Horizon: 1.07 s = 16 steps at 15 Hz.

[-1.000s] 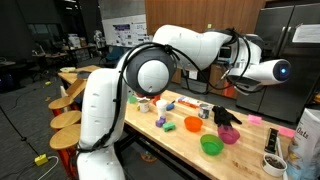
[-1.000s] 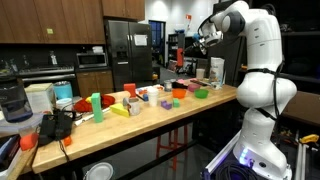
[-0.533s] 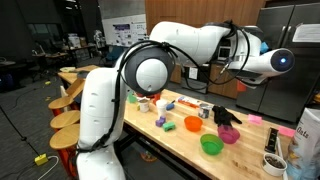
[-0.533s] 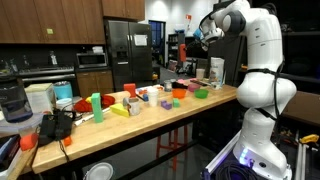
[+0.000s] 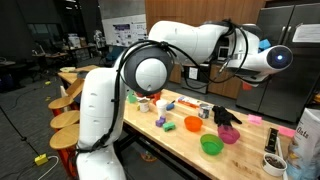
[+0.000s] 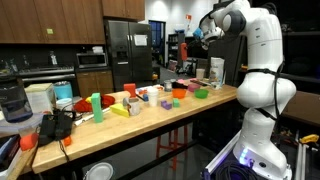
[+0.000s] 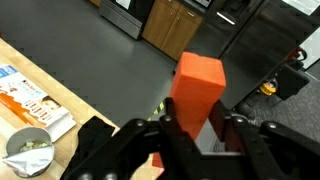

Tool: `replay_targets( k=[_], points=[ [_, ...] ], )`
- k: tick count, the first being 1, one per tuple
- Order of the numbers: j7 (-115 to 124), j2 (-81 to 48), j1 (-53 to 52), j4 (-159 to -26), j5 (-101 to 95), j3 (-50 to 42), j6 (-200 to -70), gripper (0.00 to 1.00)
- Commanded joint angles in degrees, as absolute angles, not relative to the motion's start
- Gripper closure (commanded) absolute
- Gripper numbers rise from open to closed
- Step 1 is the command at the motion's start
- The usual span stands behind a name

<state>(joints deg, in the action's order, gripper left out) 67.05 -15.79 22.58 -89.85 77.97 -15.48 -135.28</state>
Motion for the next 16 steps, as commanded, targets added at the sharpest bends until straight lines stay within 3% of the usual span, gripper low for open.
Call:
replay_targets(
  k=[1, 3, 4, 16],
  points=[
    [67.3, -16.0, 22.3, -89.5, 77.9, -15.9, -135.1, 0.62],
    [67.3, -15.9, 22.3, -89.5, 77.9, -15.9, -135.2, 0.62],
    [67.3, -15.9, 22.3, -89.5, 77.9, -15.9, -135.2, 0.87],
    [42.5, -23.1, 25.8, -75.9, 90.7, -12.0, -113.9, 0.87]
  ],
)
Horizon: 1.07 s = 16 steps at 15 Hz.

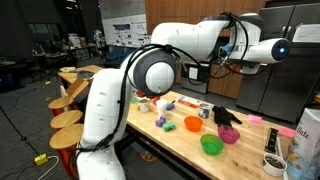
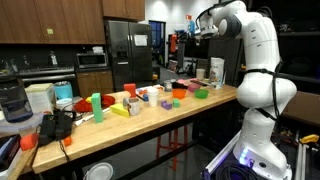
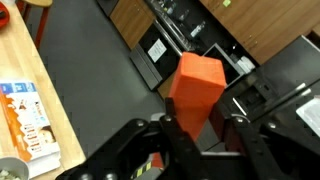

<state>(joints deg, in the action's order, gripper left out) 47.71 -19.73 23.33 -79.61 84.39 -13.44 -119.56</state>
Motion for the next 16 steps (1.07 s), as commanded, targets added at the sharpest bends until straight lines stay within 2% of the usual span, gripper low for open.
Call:
replay_targets(
  k=[1, 8, 16],
  points=[
    [41.6, -24.0, 26.1, -75.6, 93.1, -11.7, -112.0, 0.87],
    [40.8, -29.9, 26.8, -74.2, 102.8, -9.8, -102.7, 0.87],
    [44.4, -31.9, 26.2, -74.0, 102.9, -8.8, -97.0, 0.87]
  ],
)
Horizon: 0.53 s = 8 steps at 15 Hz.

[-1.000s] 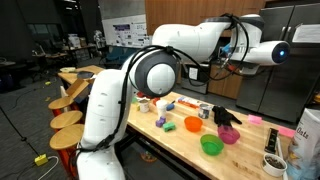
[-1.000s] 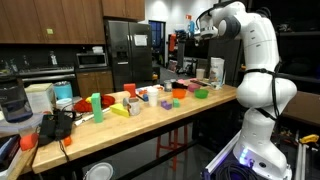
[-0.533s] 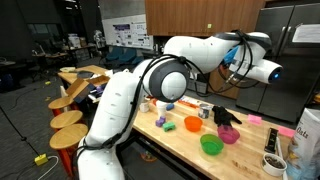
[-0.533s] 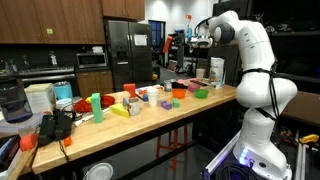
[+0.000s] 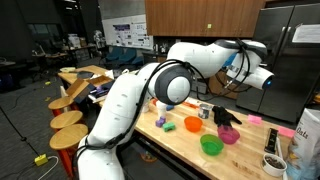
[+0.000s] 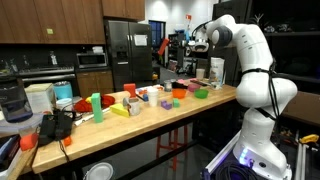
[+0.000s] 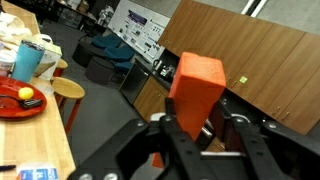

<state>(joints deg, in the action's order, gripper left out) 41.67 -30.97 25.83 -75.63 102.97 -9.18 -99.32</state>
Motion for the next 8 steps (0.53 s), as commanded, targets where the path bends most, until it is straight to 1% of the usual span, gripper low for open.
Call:
replay_targets(
  k=[1, 5, 8],
  points=[
    [46.1, -31.9, 25.6, -73.9, 100.9, -9.3, -96.7, 0.87],
    [48.5, -29.8, 23.6, -71.7, 87.9, -13.1, -100.2, 0.87],
    [52.4, -28.5, 24.1, -65.5, 81.0, -15.2, -104.2, 0.87]
  ],
)
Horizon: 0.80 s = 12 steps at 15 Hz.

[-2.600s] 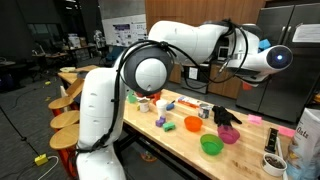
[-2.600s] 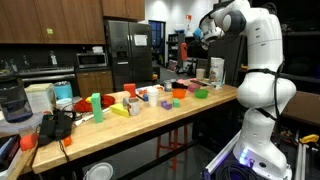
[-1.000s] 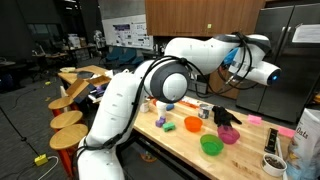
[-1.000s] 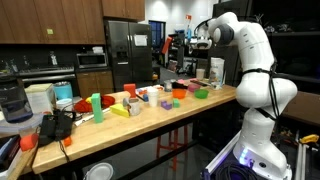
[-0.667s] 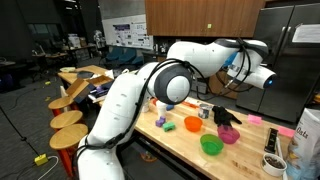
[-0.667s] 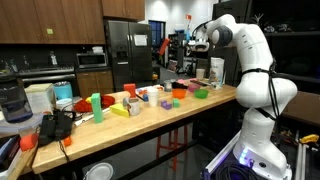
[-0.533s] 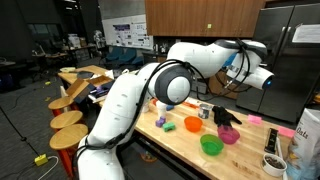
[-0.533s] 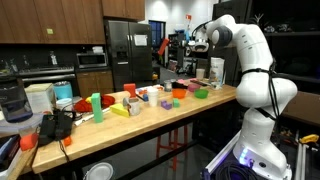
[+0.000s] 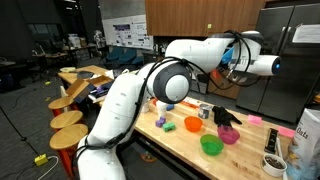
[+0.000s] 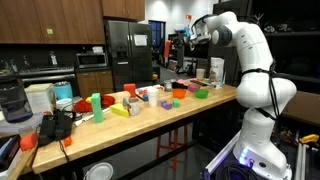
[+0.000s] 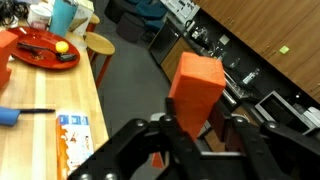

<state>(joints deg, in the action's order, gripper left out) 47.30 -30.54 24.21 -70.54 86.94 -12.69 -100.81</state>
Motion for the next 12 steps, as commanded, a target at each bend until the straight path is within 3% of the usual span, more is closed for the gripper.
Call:
replay_targets(
  k=[1, 6, 7, 12],
  points=[
    [48.7, -30.2, 25.1, -68.5, 84.4, -12.4, -102.2, 0.62],
    [51.6, -28.5, 25.5, -65.3, 81.3, -13.4, -103.7, 0.62],
    [51.6, -28.7, 25.4, -65.3, 81.3, -13.4, -103.8, 0.87],
    [51.5, -32.2, 23.2, -64.2, 84.1, -8.3, -103.1, 0.87]
  ],
)
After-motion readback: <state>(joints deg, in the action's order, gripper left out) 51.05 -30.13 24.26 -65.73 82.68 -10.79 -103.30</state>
